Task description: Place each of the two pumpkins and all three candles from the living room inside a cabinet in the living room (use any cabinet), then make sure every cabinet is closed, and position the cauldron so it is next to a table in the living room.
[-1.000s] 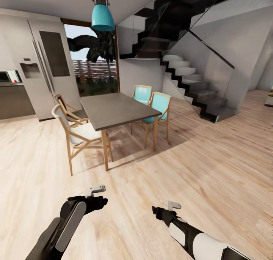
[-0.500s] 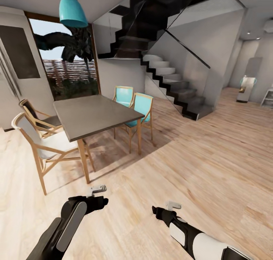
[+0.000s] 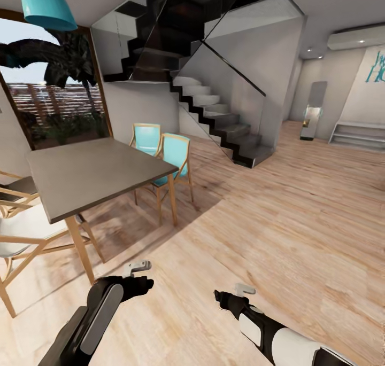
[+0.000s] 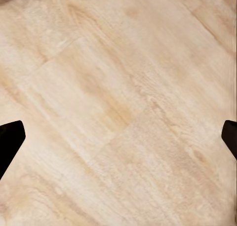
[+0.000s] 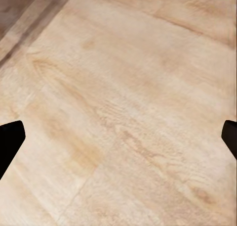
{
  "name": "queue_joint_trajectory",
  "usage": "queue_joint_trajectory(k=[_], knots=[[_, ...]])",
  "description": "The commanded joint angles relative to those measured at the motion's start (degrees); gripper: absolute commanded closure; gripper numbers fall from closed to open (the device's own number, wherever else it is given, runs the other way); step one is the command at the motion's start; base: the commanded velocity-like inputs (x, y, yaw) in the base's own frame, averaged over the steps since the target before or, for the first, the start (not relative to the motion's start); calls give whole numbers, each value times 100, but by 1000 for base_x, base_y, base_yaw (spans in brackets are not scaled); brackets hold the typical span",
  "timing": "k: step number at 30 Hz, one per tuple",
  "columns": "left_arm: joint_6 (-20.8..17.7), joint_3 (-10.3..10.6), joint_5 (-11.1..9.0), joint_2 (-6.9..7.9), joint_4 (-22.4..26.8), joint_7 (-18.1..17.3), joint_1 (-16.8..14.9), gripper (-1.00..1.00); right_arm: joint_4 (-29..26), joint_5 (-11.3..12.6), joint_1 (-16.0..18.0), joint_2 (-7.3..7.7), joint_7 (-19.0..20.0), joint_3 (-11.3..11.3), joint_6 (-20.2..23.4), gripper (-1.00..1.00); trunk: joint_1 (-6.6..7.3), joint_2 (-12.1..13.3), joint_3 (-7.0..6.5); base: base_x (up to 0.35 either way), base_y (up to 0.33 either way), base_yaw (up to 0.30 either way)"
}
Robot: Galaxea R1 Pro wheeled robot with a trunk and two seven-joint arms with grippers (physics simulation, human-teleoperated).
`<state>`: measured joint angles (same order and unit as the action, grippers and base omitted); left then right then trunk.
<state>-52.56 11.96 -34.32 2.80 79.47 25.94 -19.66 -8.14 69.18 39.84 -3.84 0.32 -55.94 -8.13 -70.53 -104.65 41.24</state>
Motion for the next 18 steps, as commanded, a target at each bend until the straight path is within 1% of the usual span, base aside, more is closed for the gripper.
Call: queue_joint_trajectory(k=[1,18], knots=[[-9,13,-57,-2,8,60,-3,-100,6,61,6,-3,3,-48,-22,-100,-3,-2,6,321,0,-290],[-9,17,-49,-17,8,60,-3,-100,6,61,6,-3,2,-48,-22,-100,-3,-2,6,321,0,-291]])
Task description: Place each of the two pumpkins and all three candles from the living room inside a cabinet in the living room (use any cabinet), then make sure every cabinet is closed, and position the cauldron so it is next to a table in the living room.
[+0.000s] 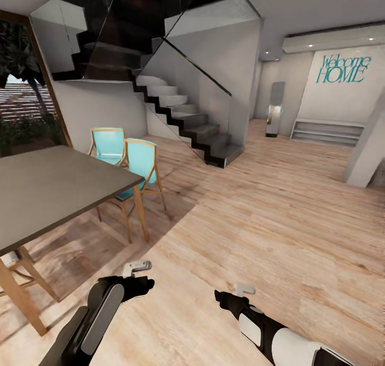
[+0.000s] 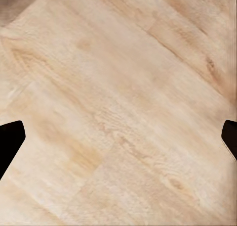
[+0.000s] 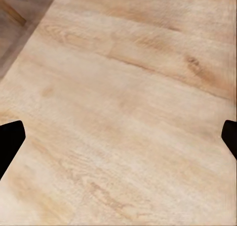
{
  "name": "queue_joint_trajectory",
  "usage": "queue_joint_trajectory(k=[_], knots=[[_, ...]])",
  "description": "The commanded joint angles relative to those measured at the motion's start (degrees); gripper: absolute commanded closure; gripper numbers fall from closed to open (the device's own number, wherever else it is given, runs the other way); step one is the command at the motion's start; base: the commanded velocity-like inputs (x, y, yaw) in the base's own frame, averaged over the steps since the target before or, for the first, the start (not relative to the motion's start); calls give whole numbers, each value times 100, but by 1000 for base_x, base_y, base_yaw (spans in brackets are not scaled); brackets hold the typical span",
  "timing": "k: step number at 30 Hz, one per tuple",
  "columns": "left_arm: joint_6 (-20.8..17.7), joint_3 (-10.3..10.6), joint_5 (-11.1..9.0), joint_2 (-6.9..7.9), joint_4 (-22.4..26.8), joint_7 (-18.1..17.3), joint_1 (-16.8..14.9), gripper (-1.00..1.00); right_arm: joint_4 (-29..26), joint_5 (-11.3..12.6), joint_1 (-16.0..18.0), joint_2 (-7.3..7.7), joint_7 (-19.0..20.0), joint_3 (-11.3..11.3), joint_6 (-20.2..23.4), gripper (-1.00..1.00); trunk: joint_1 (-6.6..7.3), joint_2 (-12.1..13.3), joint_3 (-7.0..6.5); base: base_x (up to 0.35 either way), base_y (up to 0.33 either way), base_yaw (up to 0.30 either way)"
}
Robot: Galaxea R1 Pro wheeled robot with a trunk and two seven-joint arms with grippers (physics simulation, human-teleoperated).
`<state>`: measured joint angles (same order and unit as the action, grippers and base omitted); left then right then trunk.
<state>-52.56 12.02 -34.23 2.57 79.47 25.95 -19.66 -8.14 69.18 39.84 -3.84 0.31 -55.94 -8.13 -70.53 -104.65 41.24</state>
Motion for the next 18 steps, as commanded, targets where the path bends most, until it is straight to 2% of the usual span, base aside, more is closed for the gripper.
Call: queue_joint_trajectory(k=[1,18], knots=[[-9,11,-59,6,8,60,-3,-100,6,61,6,-3,0,-48,-22,-100,-3,-2,6,321,0,-291],[-9,11,-60,6,8,60,-3,-100,6,61,6,-3,-4,-48,-22,-100,-3,-2,6,321,0,-291]])
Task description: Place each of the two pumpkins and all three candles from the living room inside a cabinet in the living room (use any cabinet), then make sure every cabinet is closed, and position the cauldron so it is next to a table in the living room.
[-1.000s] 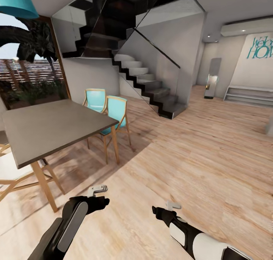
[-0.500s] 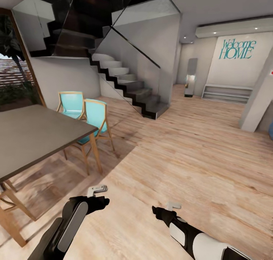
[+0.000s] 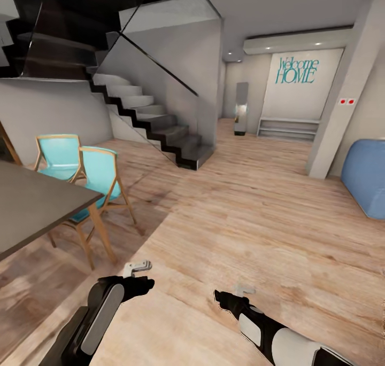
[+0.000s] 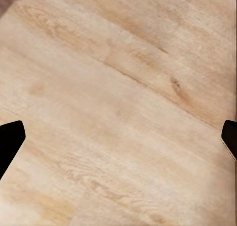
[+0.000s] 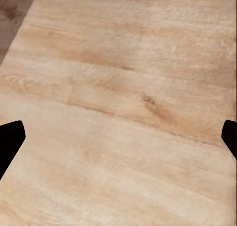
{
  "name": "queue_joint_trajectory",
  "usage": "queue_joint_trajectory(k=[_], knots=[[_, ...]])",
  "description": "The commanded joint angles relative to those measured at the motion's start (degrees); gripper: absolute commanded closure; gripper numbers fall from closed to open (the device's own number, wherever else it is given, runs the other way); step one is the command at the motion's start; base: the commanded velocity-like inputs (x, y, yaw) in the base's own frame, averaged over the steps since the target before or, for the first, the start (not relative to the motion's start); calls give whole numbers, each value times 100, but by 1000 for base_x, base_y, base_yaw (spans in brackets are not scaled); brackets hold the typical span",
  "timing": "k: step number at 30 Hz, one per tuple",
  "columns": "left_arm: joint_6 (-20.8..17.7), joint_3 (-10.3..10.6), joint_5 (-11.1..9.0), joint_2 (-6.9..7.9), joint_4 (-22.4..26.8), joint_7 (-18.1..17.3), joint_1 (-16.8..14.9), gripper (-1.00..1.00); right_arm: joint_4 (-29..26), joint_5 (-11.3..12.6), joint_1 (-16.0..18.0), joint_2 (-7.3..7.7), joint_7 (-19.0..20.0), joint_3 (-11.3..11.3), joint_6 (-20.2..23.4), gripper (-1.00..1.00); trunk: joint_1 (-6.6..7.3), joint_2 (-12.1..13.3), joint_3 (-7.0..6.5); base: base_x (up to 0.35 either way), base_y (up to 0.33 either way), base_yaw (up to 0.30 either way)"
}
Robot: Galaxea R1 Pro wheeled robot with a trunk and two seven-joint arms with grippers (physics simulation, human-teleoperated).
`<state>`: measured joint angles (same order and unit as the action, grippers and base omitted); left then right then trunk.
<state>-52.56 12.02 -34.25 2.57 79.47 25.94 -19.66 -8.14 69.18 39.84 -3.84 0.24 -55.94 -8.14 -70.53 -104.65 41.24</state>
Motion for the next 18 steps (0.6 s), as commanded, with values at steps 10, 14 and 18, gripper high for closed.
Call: queue_joint_trajectory(k=[10,14,18], knots=[[-9,12,-56,1,8,60,-3,-100,5,60,6,-3,2,-48,-21,-100,-3,-2,6,321,0,-291],[-9,14,-59,3,8,60,-3,-100,5,60,6,-3,2,-48,-21,-100,-3,-2,6,321,0,-291],[-9,114,-62,4,8,62,-3,-100,5,60,6,-3,2,-48,-21,-100,-3,-2,6,321,0,-291]])
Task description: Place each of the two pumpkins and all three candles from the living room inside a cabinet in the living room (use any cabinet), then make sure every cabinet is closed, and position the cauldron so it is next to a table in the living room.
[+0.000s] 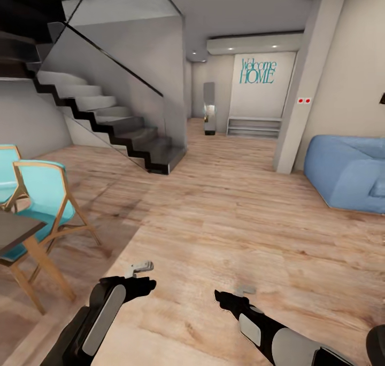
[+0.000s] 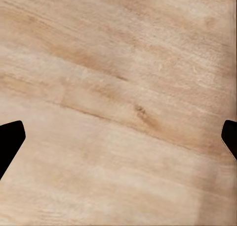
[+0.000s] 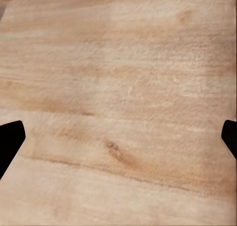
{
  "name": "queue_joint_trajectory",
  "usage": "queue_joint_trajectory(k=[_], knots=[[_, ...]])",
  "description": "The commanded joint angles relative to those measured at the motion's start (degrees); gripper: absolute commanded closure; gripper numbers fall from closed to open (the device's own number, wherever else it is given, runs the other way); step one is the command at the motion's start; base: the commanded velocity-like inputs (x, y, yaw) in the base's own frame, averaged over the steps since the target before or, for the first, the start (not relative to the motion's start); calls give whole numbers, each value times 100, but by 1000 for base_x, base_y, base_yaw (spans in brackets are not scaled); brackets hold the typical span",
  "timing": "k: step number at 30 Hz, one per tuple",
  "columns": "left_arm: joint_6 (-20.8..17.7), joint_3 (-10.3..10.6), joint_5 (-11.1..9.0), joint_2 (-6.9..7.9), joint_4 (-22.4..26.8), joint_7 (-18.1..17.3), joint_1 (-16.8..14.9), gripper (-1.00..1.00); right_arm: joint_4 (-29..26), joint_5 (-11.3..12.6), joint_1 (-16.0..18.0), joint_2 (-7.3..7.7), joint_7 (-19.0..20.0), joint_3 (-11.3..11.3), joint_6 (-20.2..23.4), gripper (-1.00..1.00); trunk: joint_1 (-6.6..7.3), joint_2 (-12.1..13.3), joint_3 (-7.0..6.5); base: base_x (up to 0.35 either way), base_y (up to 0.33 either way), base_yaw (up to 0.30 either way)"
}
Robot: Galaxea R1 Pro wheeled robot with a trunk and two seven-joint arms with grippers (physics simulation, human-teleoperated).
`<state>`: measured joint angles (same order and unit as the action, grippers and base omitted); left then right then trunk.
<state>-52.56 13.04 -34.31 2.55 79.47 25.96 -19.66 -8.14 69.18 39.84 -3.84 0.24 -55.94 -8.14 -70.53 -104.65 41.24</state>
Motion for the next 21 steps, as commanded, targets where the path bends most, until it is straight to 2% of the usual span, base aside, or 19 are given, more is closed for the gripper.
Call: queue_joint_trajectory(k=[1,12,21], knots=[[-9,23,-57,7,8,61,-3,-100,5,60,6,-3,2,-48,-21,-100,-3,-2,6,321,0,-291],[-9,76,-59,9,8,67,-3,-100,5,60,6,-3,2,-48,-21,-100,-3,-2,5,316,0,-291],[-9,76,-59,9,8,67,-3,-100,5,57,6,-3,2,-48,-21,-100,-3,-2,-11,252,0,-291]])
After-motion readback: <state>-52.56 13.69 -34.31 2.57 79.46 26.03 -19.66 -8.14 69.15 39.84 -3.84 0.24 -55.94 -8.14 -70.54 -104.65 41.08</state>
